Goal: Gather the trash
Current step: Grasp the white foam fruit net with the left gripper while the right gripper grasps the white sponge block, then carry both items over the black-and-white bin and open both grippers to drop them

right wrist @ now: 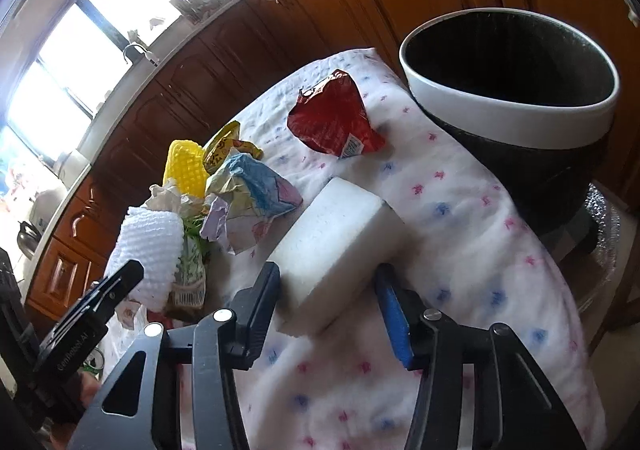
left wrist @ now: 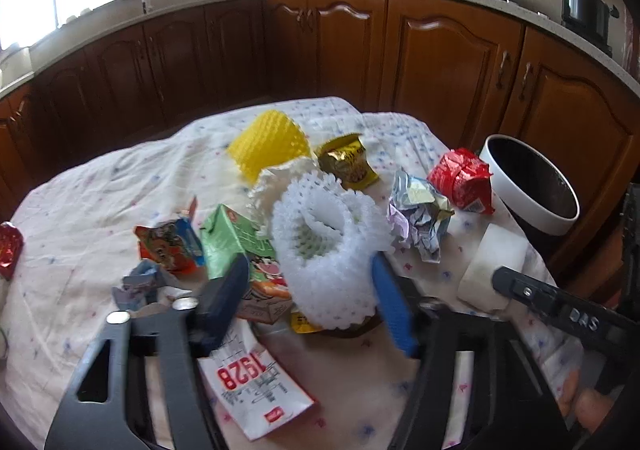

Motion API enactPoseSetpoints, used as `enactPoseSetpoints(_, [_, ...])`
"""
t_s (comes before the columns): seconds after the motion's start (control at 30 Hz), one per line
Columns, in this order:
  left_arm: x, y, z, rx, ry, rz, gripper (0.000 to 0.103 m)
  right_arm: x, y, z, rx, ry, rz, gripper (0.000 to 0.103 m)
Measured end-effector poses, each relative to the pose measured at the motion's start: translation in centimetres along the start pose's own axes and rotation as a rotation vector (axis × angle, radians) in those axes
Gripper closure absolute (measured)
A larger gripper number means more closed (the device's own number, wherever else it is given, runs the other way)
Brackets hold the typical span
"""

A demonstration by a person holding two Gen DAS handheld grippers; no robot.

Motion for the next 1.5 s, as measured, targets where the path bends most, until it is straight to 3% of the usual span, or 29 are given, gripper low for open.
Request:
enactPoseSetpoints(0.03, [-0.2,-0.1,0.0,0.0,0.007,0.012,0.071,0.2,0.2,0.0,0.015,-0.012,0.003,0.059])
enactPoseSetpoints(0.07, [-0.4,-0.2,0.0,-0.002,0.011,0.02,0.076,0.6,0.4,0.0,0.033,-0.027,0.0,0.064])
enactPoseSetpoints(0.2, [0.1,-0.5,-0.1,-0.009,-0.012,0.043,0.084,1.8,0.8,0.1,0.071,-0.054,-0.013,0.071])
enactPoseSetpoints(0.4, [3.0,-1.6,-1.0,-0.03,-0.091,0.082,0.085,4.3,0.7,0.0,0.106,-0.105,-0.021,0.073])
enactPoseSetpoints(0.6, [4.3,-3.7,-2.1,-0.048,-0.129,0.174,0.085,7.6,-0.4,-1.1,0.112,-0.189,0.003,0.073])
enactPoseSetpoints(1.23, [2.8,-13.8,-6.7,-0.187,-0.145,0.339,0.085,11.3,-5.2,-7.9,0.12,-0.318,0.115,0.072])
enactPoseSetpoints(1.5, [0.0,-18.1,-9.8,-0.227,-0.123,0.414,0.085,11.0,-6.6,-11.2,0.161,-0.357,0.149,0.072])
Point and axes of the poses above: each gripper's, at about its wrist camera, not at the fingertips, and x roughly against the way its jaws point, y to its left, z to its underside, the point moved 4 cm from there along -x, roughly the way its jaws point, and after that the axes turned 12 degrees about -x, right-handed, at the moved point
